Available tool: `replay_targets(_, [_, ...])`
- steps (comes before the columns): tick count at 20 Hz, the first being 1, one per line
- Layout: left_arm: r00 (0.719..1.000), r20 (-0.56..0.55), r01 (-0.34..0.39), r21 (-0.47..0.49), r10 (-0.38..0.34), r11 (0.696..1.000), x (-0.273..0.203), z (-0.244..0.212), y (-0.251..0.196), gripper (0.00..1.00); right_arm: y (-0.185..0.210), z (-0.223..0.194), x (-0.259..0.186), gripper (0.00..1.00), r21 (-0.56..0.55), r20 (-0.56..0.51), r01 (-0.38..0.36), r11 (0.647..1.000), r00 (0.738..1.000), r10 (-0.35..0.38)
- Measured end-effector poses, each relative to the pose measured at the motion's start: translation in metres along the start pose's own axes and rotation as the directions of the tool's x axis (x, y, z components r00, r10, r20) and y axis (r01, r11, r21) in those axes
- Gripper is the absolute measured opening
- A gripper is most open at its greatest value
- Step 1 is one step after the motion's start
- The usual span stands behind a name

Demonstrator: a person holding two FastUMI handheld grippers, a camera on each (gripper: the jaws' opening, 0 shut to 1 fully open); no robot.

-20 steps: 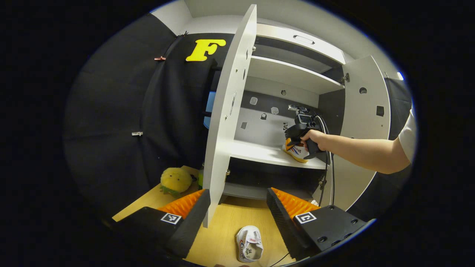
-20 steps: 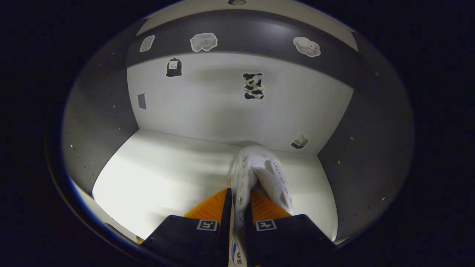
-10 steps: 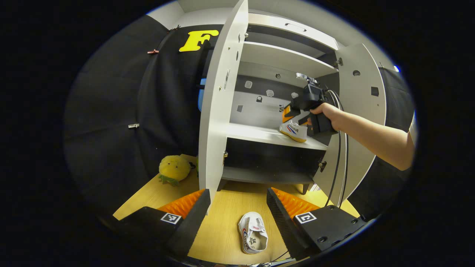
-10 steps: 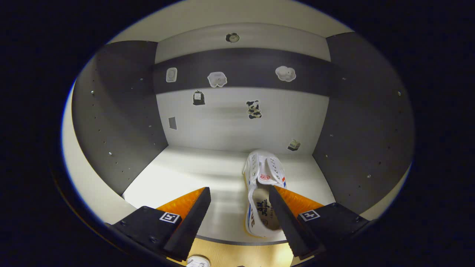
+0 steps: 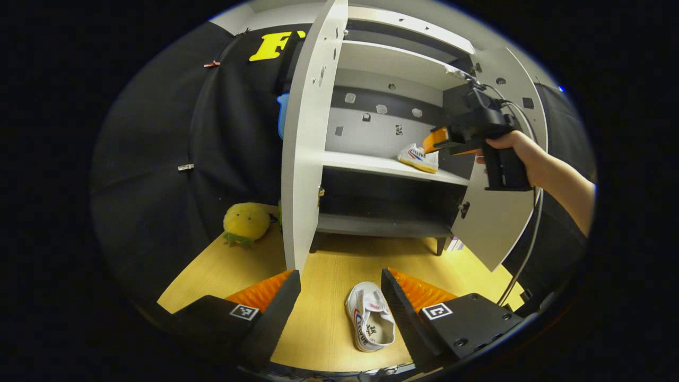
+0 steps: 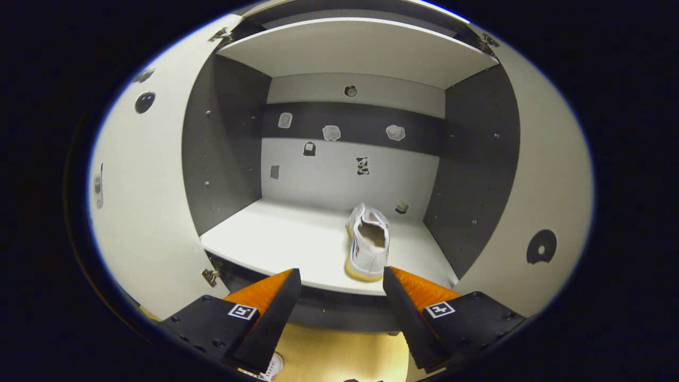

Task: Grab one shoe with the right hand and put it into the shoe cabinet, grab the other shoe with the left hand and put it into the shoe cabinet; then close the right door with the right hand and the left door with the left hand.

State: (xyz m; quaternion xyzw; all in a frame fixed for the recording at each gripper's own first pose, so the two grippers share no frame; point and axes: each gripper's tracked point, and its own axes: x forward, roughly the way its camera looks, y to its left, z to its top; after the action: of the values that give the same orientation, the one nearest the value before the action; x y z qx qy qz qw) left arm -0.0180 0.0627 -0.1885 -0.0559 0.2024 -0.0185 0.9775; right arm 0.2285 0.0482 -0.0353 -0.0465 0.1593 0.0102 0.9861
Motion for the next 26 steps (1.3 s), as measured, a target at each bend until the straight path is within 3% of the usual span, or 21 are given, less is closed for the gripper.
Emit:
replay_targets(2, [0.999, -0.033, 0.000, 0.018, 0.001, 1.000, 0.007, -0.016, 0.005, 0.95, 0.004, -0.019, -0.019, 0.98, 0.036, 0.030, -0.015, 0.999, 0.999, 0.014])
replay_targets(6, [0.995, -0.094, 0.021, 0.063, -0.015, 0.998, 0.022, -0.046, 0.003, 0.95, -0.010, -0.072, -0.052, 0.98, 0.062, 0.022, 0.025, 0.998, 0.999, -0.026])
replay_targets(17, [0.953, -0.289, 0.140, 0.156, -0.091, 0.978, 0.071, -0.125, -0.027, 0.96, -0.002, -0.237, -0.147, 0.99, 0.116, -0.230, 0.032, 0.993, 0.973, -0.005])
replay_targets(23, [0.926, -0.363, 0.184, 0.182, -0.108, 0.966, 0.113, -0.163, -0.040, 0.95, -0.004, -0.264, -0.179, 0.99, 0.098, -0.257, 0.033, 0.995, 0.966, -0.007])
replay_targets(26, [0.921, -0.381, 0.176, 0.231, -0.077, 0.957, 0.133, -0.179, -0.040, 0.96, -0.008, -0.272, -0.187, 0.99, 0.096, -0.277, 0.047, 0.994, 0.961, -0.019])
